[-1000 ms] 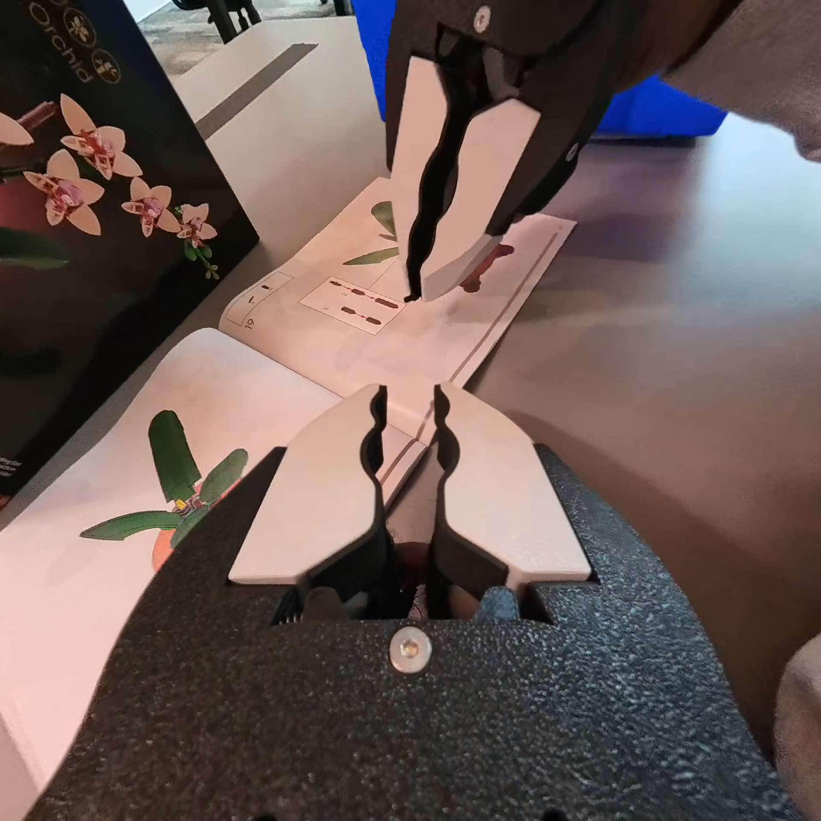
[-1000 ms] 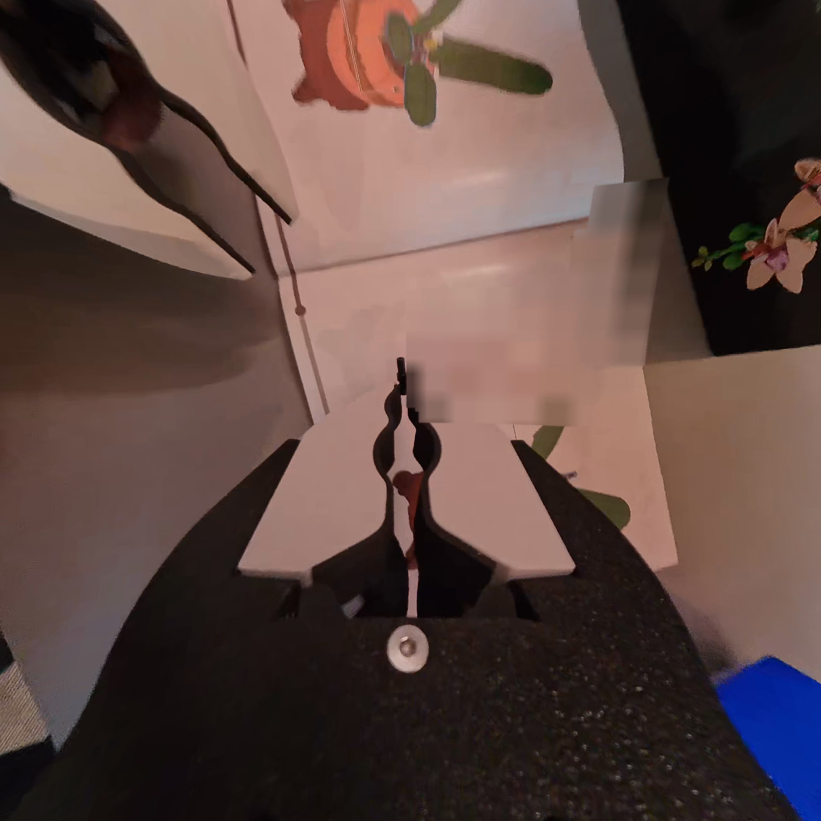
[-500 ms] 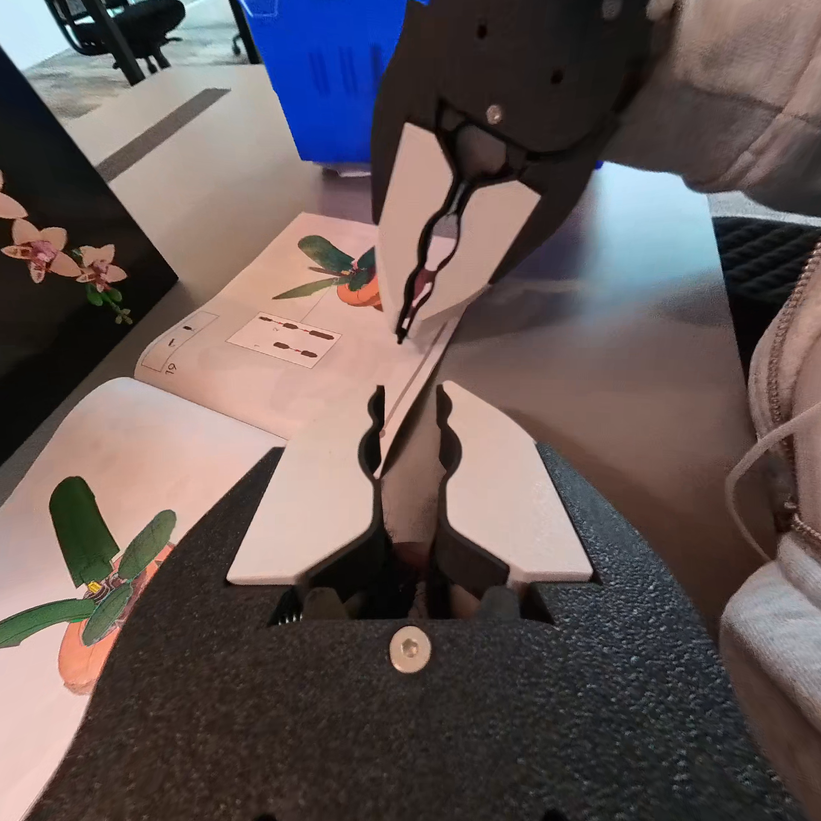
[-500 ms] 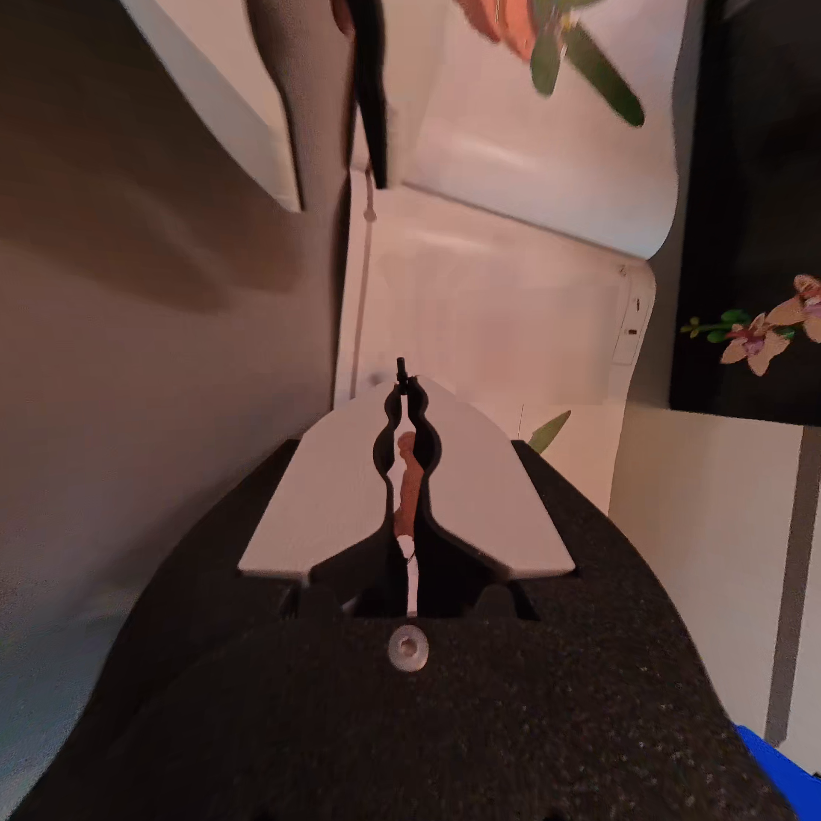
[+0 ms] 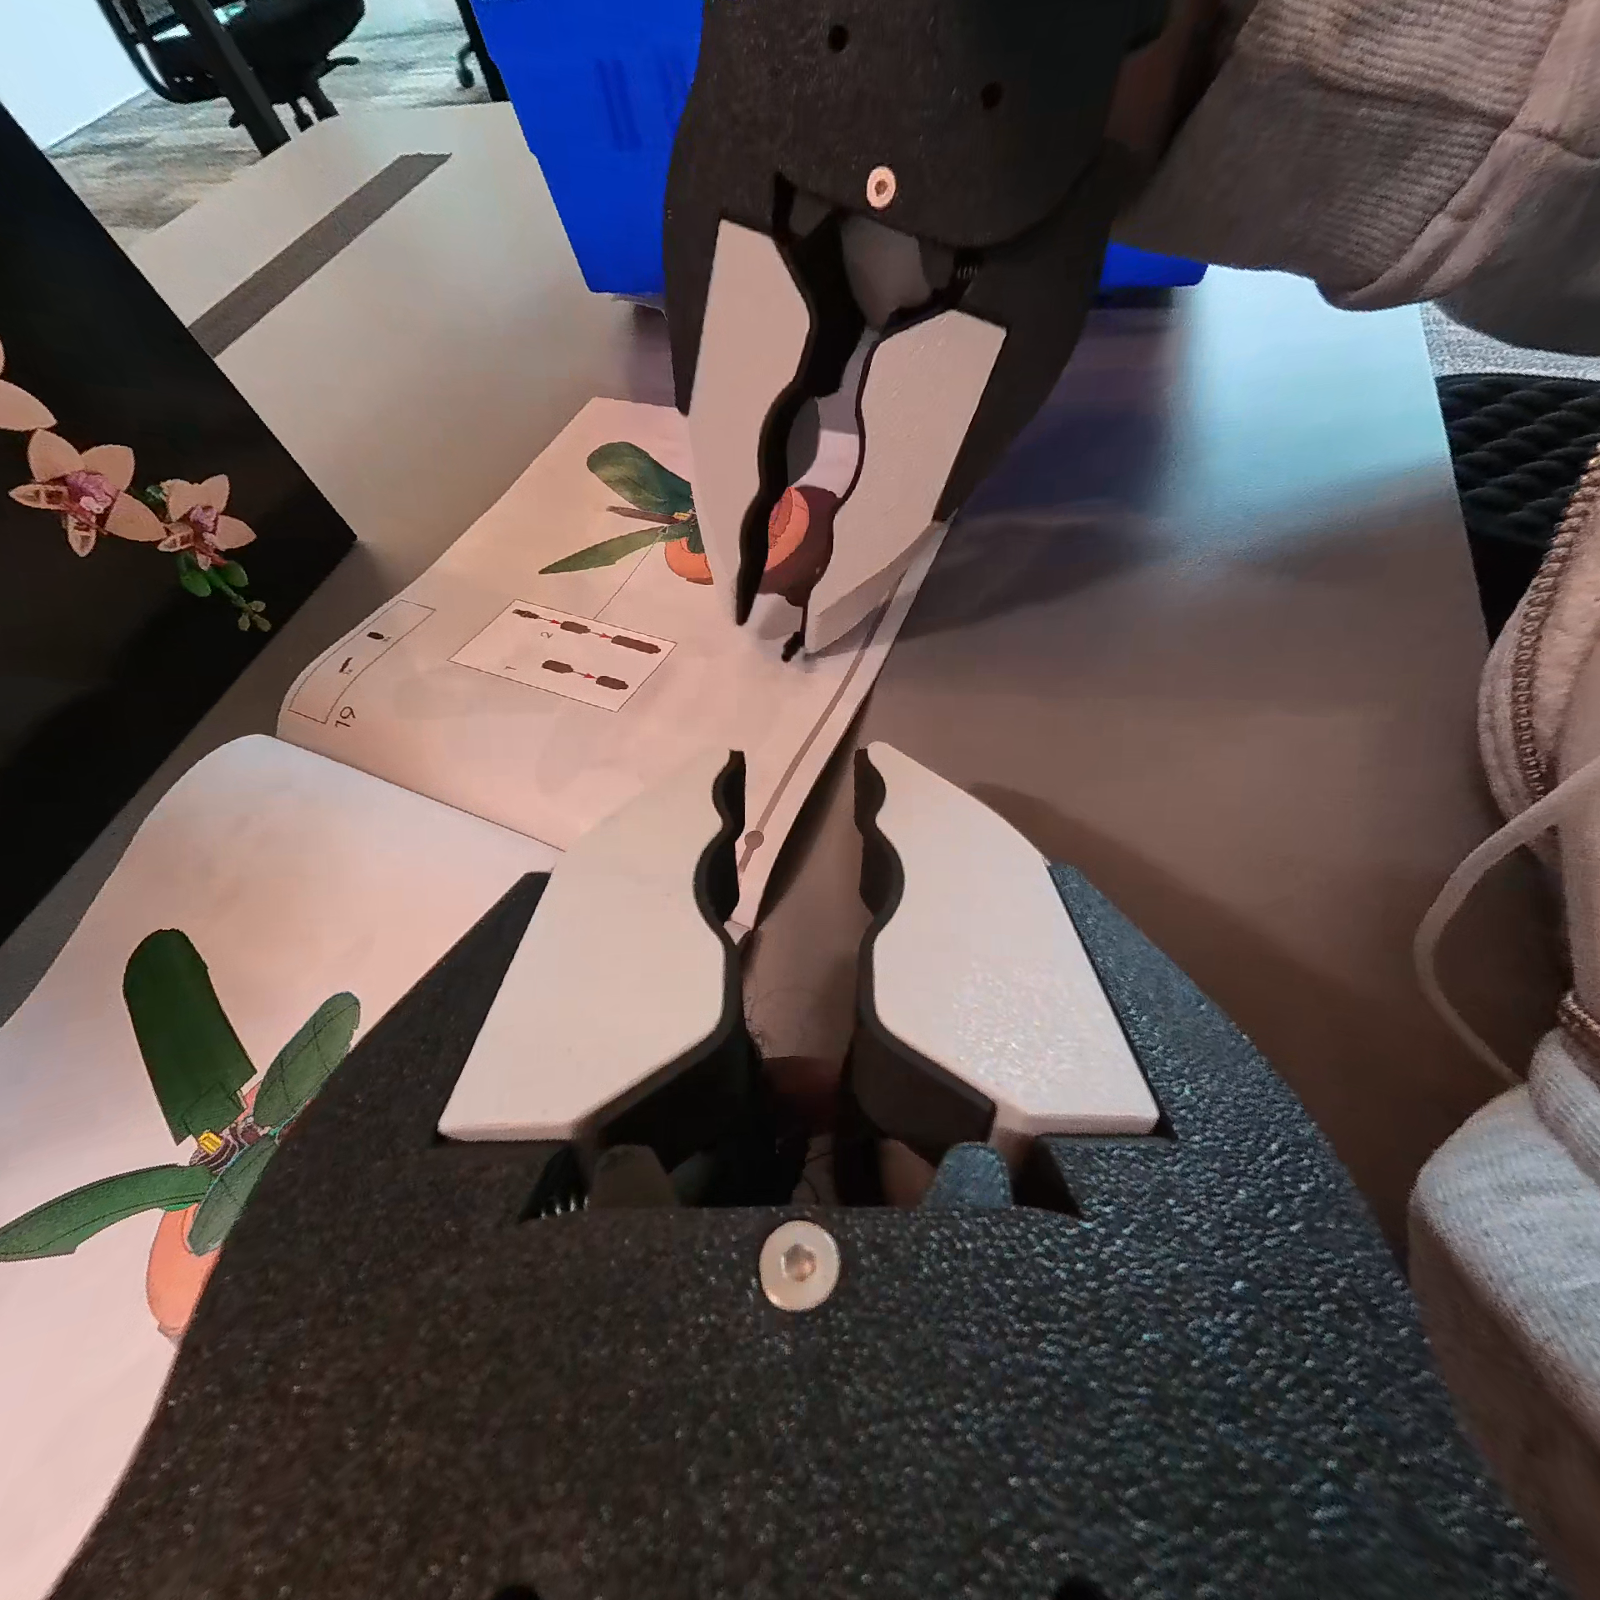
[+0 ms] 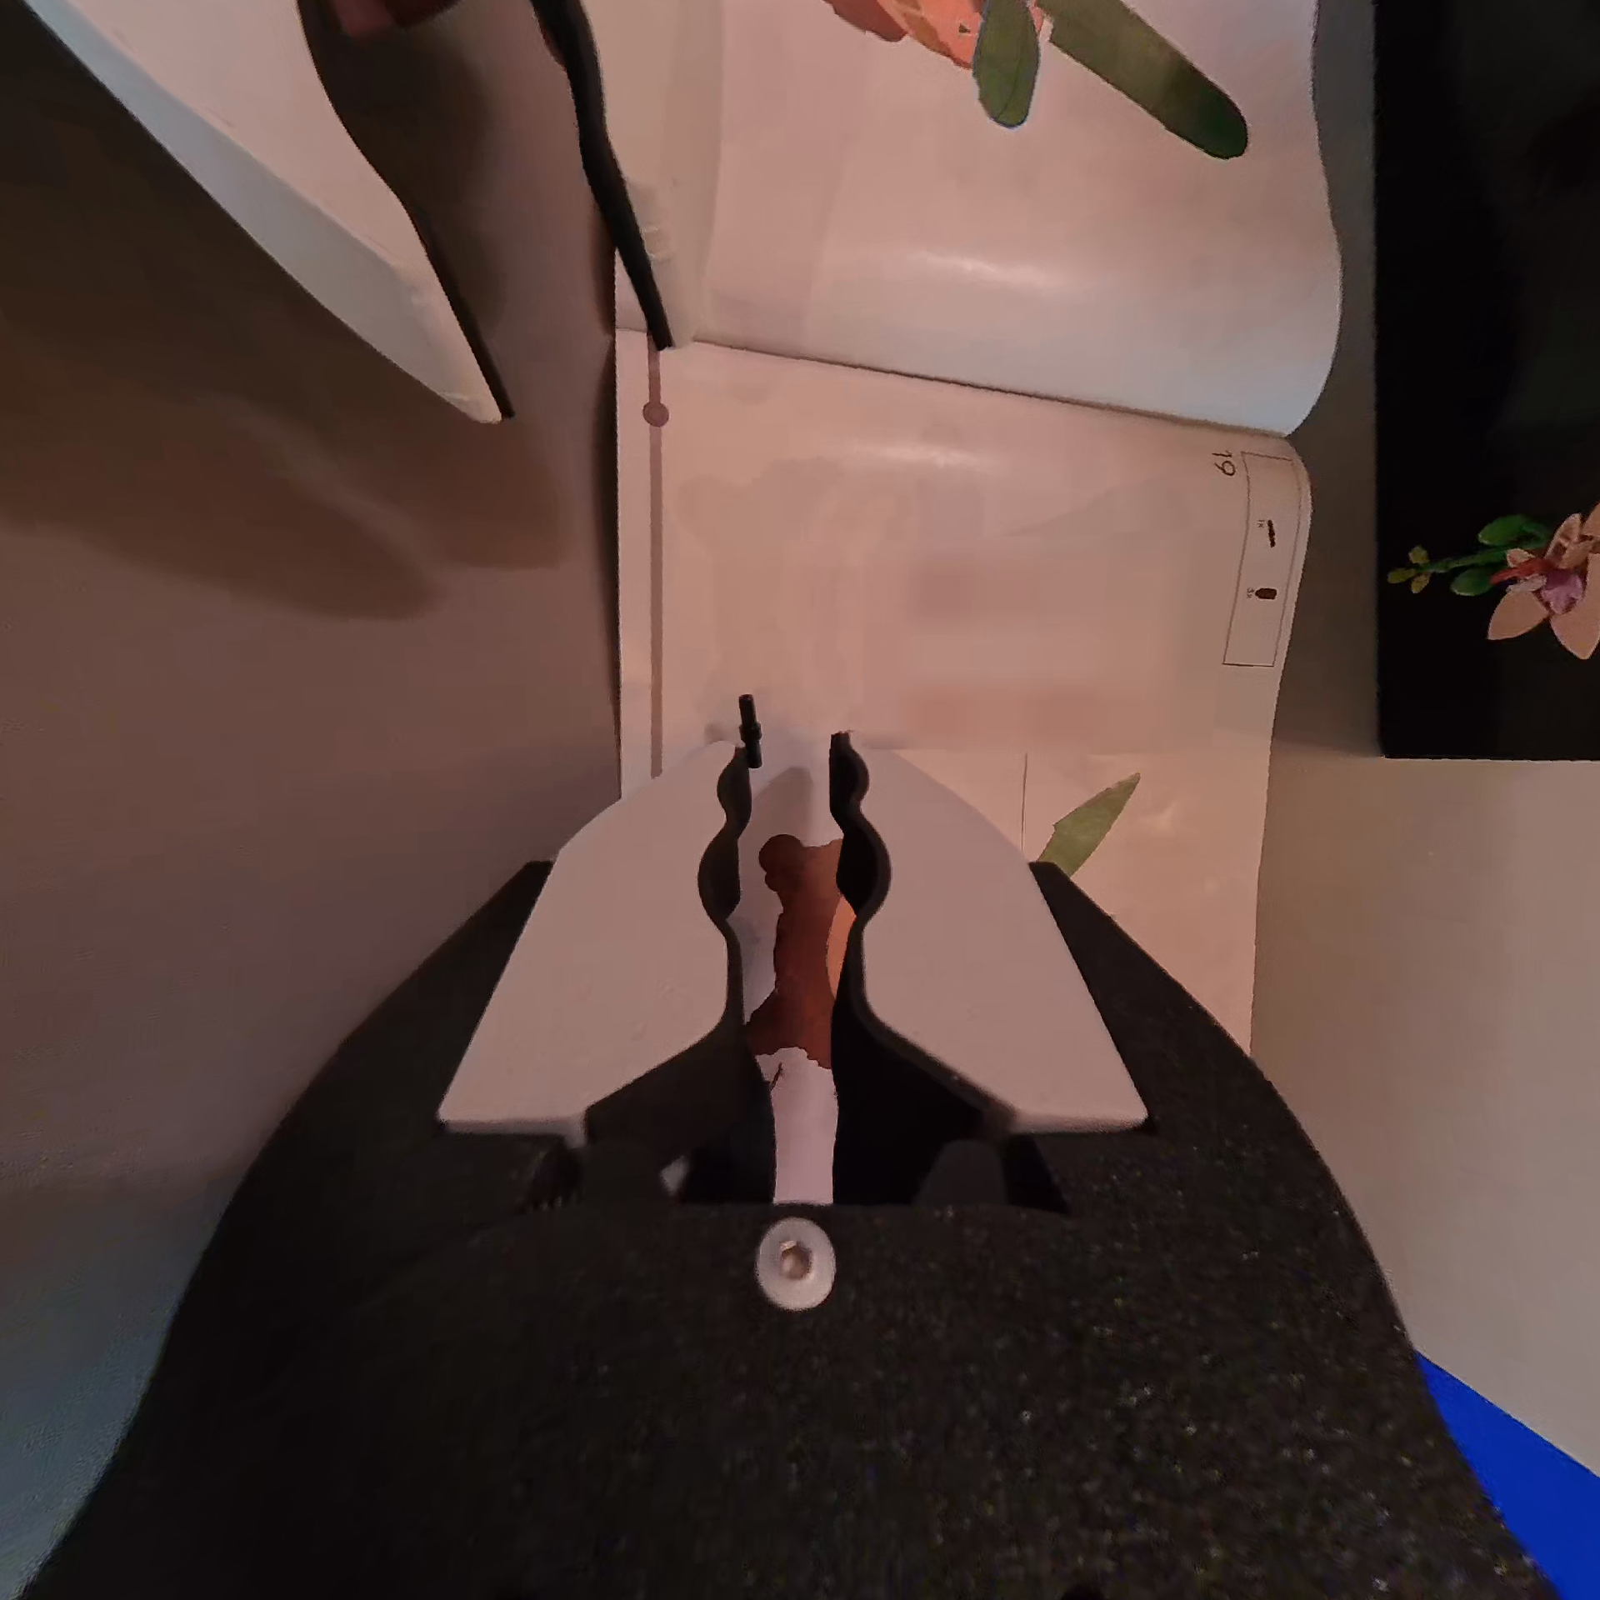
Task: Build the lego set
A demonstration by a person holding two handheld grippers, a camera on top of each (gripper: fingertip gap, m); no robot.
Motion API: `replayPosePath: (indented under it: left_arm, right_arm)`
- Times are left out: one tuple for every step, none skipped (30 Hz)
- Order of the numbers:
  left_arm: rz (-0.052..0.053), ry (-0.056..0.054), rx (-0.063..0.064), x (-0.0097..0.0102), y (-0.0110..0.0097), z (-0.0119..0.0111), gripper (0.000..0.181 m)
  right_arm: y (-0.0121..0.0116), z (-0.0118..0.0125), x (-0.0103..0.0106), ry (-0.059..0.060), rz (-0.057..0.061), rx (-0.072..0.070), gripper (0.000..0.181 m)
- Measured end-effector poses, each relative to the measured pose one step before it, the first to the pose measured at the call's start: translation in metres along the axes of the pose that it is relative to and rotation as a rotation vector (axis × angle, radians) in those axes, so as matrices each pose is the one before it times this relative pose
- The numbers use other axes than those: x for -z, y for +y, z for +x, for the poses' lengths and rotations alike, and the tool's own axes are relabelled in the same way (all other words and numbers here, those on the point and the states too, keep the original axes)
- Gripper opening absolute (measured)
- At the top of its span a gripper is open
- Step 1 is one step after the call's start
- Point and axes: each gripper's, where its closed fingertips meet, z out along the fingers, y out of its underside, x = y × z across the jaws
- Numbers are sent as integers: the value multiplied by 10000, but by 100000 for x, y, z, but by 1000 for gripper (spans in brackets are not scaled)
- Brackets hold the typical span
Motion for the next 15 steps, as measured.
replayPosePath:
  left_arm:
    - [-23,-36,-37,-15,42,-37,24]
    - [-19,-31,-30,4,38,-37,24]
    - [-14,-32,-23,-3,20,-40,24]
    - [2,-43,-26,1,5,-45,24]
    - [19,-44,-29,18,-24,-49,24]
    - [14,-20,-18,1,-16,-20,24]
    - [-4,4,-2,-14,7,8,23]
    - [-16,2,2,-13,19,3,23]
    - [-10,-8,-6,-22,8,-8,22]
    - [25,-14,-13,-22,-49,-12,21]
    - [97,-13,6,-57,-190,-10,19]
    - [190,23,67,-113,-400,22,17]
    - [244,97,176,-199,-578,81,14]
    - [208,160,292,-311,-640,151,12]
    - [121,157,330,-392,-587,135,10]
  right_arm:
    - [-174,109,129,44,173,-119,17]
    - [-162,84,163,23,167,-124,17]
    - [-151,71,170,28,159,-110,17]
    - [-79,110,149,71,129,-109,17]
    - [-12,69,104,69,77,-91,17]
    - [94,-75,55,-4,26,-57,17]
    - [216,-120,-10,-12,-57,-30,18]
    - [285,-83,-70,41,-125,6,18]
    - [252,-136,-100,24,-122,34,19]
    - [94,-113,-108,46,-54,25,20]
    - [-54,-126,-107,36,32,19,21]
    - [-128,-152,-76,13,75,15,21]
    - [-99,-80,-60,40,60,11,22]
    - [-76,43,-35,94,63,13,23]
    - [-122,150,-10,161,108,-27,24]
